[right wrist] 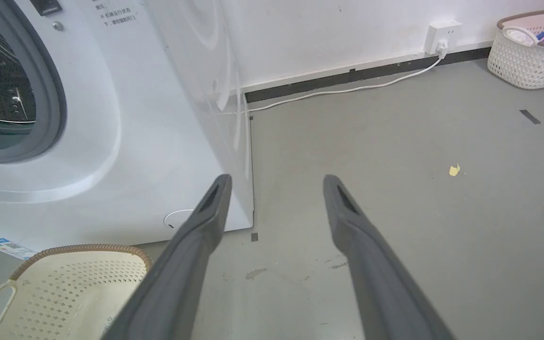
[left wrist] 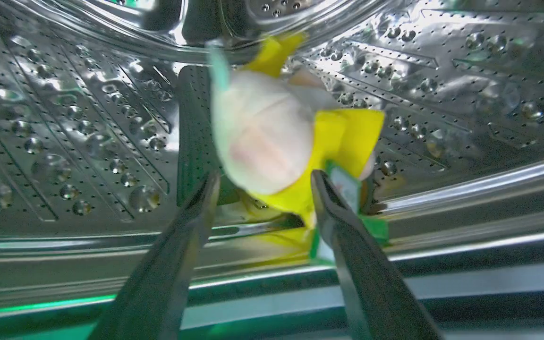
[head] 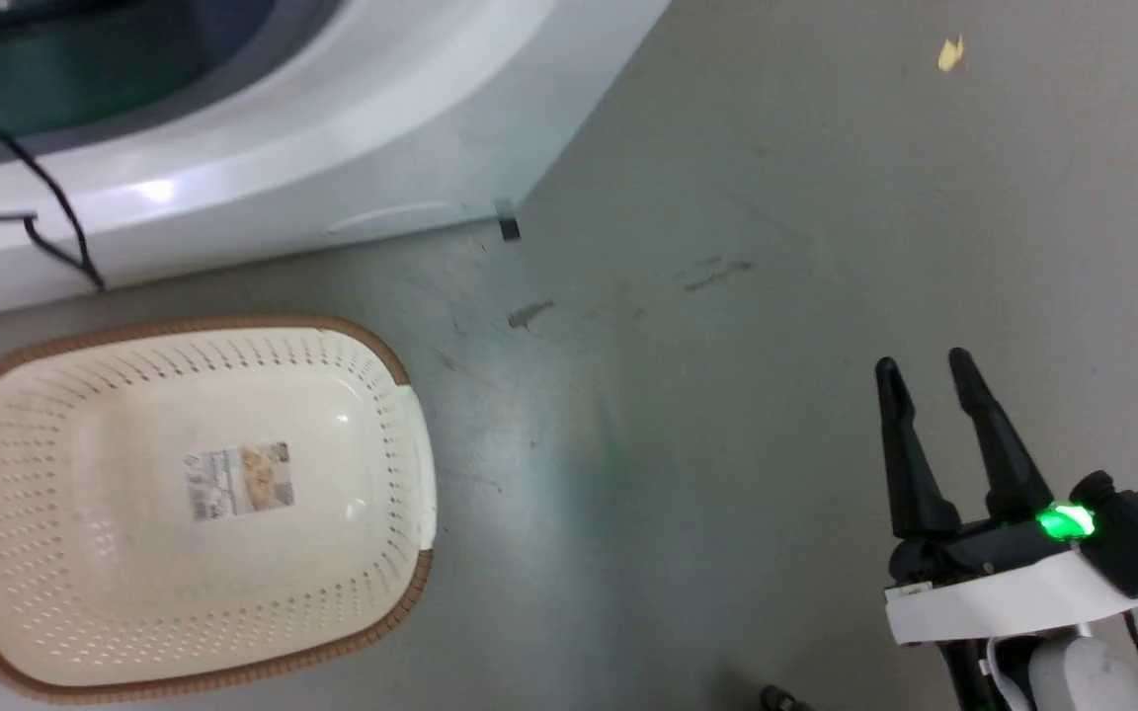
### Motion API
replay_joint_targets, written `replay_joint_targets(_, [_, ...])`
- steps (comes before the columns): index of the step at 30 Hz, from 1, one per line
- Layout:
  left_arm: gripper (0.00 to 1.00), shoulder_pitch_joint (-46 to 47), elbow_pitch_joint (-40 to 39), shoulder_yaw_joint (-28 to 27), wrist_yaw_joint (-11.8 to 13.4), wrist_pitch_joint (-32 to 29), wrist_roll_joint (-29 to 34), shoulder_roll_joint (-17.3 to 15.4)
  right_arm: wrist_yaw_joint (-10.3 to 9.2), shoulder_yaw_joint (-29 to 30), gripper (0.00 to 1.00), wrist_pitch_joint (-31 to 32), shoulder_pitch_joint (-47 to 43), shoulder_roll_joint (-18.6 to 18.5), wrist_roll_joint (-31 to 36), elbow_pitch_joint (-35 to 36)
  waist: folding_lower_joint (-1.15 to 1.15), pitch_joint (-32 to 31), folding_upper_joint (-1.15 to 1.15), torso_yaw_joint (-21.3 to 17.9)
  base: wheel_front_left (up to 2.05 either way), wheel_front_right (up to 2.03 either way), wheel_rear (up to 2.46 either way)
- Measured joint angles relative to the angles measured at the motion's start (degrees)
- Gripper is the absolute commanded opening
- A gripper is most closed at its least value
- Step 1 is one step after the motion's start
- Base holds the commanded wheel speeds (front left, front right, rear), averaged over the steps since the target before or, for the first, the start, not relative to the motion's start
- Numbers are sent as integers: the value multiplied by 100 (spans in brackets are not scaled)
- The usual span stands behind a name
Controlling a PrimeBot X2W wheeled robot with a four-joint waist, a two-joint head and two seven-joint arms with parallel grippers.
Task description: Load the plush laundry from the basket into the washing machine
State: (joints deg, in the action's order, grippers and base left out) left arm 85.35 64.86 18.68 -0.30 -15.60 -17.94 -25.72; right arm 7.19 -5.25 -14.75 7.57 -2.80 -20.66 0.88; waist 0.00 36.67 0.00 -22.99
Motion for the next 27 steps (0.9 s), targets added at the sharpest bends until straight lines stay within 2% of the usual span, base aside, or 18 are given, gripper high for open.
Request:
replay_joint_targets(7, [100,-661,146,-114,-348,1018,-301,185,0,194,100,1,-25,0,312,3,0,-580,0,169,0,0,0])
replay_joint_targets(10, [100,-1164,165,-163,-502,1648,-465,390,0,260,100,0,-68,0,497,-8,-1,-951,0,263,0,0,0])
replay_joint_targets(11, [100,-1526,155,-192,-584,2064,-591,528,0,313,100,1,-173,0,620,-19,-1,-1233,0,330,0,0,0])
replay_joint_targets(12, [100,-1526,155,-192,-584,2064,-591,528,0,313,100,1,-173,0,620,-19,-1,-1233,0,330,0,0,0])
replay_joint_targets(15, [100,-2083,59,-164,-649,2591,-708,750,0,354,100,1,-376,-1,797,-30,-2,-1697,0,451,0,0,0])
replay_joint_targets(16, [100,-2466,-93,-121,-678,2787,-794,912,0,357,100,1,-503,-2,913,-33,-2,-2011,0,544,0,0,0])
replay_joint_targets(17, [100,-2466,-93,-121,-678,2787,-794,912,0,357,100,1,-503,-2,913,-33,-2,-2011,0,544,0,0,0])
replay_joint_targets(18, [100,-2881,-331,-116,-693,2914,-935,1077,0,367,100,0,-636,-1,992,-36,-3,-2330,0,650,0,0,0])
replay_joint_targets(19, [100,-2881,-331,-116,-693,2914,-935,1077,0,367,100,0,-636,-1,992,-36,-3,-2330,0,650,0,0,0])
replay_joint_targets(20, [100,-3315,-664,-101,-693,2981,-1012,1181,0,377,100,10,-778,0,1057,-34,-3,-2647,0,767,0,0,0])
replay_joint_targets(22, [100,-3542,-862,-96,-693,2986,-1032,1211,0,381,100,43,-851,-1,1081,-25,-3,-2800,0,828,0,0,0])
replay_joint_targets(23, [100,-4029,-1300,-102,-693,3015,-1061,1252,0,404,100,113,-990,-1,1120,14,-3,-3093,0,959,0,0,0])
replay_joint_targets(24, [100,-4029,-1300,-102,-693,3015,-1061,1252,0,404,100,113,-990,-1,1120,14,-3,-3093,0,959,0,0,0])
replay_joint_targets(27, [100,-5016,-2468,-245,-472,3030,-1090,1261,0,460,100,194,-1196,-2,1129,135,-3,-3539,0,1277,0,0,0])
